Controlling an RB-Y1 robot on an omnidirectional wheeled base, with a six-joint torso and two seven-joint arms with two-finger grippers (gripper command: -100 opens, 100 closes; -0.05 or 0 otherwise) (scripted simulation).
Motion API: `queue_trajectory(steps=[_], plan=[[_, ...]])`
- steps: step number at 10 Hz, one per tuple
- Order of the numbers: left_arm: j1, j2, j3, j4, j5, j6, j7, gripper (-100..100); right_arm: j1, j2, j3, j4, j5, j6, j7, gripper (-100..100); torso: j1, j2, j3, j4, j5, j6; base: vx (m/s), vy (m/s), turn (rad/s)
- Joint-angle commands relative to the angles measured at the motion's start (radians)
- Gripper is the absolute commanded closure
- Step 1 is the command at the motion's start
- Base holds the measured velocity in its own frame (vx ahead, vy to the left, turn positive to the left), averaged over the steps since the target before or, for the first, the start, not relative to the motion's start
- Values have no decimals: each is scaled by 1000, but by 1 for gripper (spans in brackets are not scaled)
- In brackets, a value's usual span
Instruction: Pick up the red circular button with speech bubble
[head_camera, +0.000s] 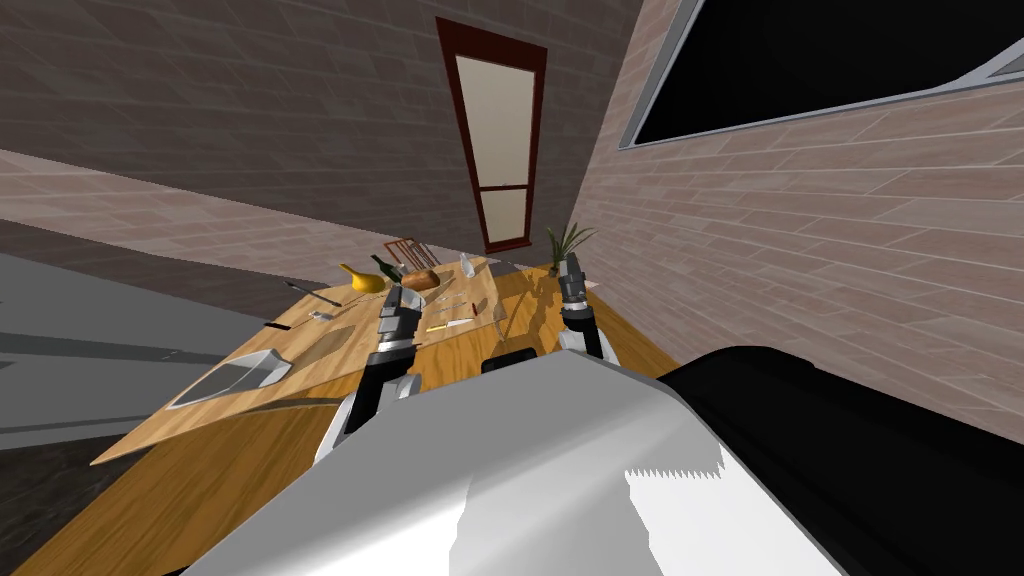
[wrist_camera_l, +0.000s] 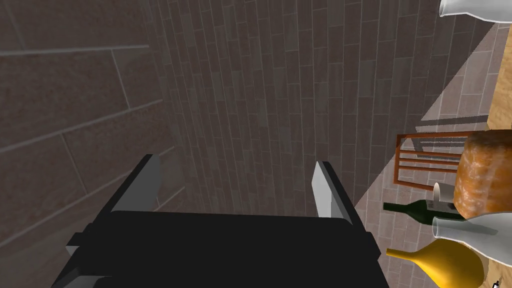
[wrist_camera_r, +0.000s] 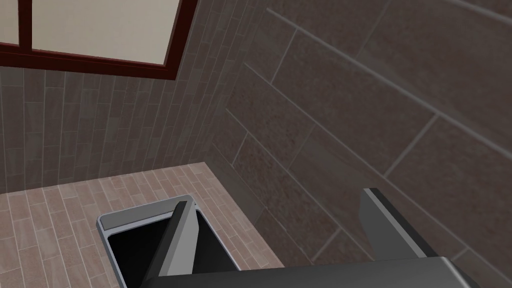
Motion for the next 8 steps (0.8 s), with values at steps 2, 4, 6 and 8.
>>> queue_trajectory(steps=[2,4,6,8], plan=[[23,82,-9,23,53,47,-35,-100,0,0,0,0,0,0,0,0,1,0,0,0,0,0,-47,-100,-102],[35,136,-15,33,77,71,-52,-100,0,0,0,0,0,0,0,0,-1,0,0,0,0,0,-50,-98,-54],[46,188,-22,42,102,96,-70,-100,0,0,0,0,0,0,0,0,-1,1,0,0,0,0,-52,-113,-82],[57,234,-29,53,128,121,-88,-100,0,0,0,0,0,0,0,0,-1,0,0,0,0,0,-26,-93,-61]])
